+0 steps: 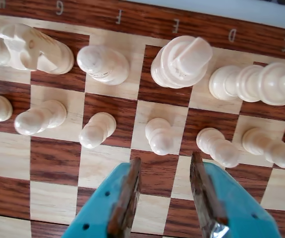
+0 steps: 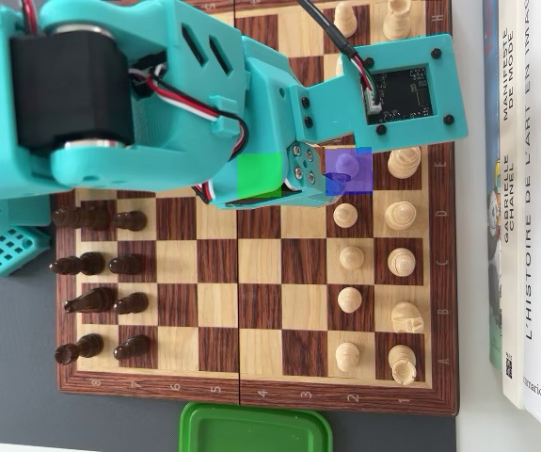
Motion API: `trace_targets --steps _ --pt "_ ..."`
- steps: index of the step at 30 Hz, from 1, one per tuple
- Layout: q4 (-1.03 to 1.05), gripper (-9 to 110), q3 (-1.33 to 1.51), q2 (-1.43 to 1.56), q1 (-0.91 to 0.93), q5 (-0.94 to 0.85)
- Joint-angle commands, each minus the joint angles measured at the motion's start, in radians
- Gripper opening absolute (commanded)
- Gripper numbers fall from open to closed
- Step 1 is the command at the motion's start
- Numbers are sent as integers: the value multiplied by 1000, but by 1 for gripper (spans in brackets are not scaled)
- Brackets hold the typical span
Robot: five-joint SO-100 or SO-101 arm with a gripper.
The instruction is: Play chess
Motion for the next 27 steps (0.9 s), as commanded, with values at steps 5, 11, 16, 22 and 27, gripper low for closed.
trace_targets --steps 5,11,16,22,27 --pt "5 15 -124 -43 15 -3" --pt "5 15 -133 -54 15 -3" --pt "5 15 -133 -71 15 -3" --pt "5 15 -137 -100 15 -3" --pt "5 15 -133 -106 15 -3"
